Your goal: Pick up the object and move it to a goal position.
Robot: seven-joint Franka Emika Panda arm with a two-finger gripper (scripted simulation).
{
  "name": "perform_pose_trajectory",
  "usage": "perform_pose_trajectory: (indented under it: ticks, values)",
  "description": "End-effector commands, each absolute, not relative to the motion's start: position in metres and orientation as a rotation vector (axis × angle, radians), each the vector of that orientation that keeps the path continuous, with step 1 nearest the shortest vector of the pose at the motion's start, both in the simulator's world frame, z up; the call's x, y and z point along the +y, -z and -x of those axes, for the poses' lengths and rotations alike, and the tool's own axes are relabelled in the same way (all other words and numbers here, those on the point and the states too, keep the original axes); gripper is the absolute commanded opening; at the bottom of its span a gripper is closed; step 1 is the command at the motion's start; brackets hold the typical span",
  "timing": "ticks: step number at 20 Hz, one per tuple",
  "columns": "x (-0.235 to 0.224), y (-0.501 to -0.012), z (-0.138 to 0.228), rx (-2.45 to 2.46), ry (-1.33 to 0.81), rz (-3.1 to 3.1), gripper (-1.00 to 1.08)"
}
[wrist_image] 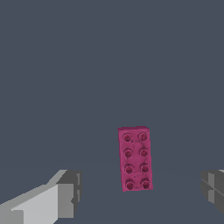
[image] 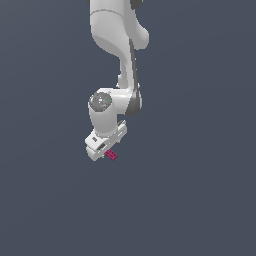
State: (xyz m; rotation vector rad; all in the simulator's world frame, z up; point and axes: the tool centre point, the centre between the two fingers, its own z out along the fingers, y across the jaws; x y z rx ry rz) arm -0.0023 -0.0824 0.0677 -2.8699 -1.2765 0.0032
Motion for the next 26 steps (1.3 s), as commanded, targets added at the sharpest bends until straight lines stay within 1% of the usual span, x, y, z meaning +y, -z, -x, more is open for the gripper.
perform_pose_trajectory:
  ticks: [1, 11, 21, 26]
  values:
    - [-0.085, -0.065, 0.003, -1.314, -0.001, 2.853, 1.0]
    - [-0.087, -0.059, 0.003, -1.34, -0.001, 2.841, 1.0]
    - [-0.087, -0.018, 0.004, -1.346, 0.0, 2.839, 1.0]
    - [-0.087, -0.012, 0.003, -1.346, 0.0, 2.839, 1.0]
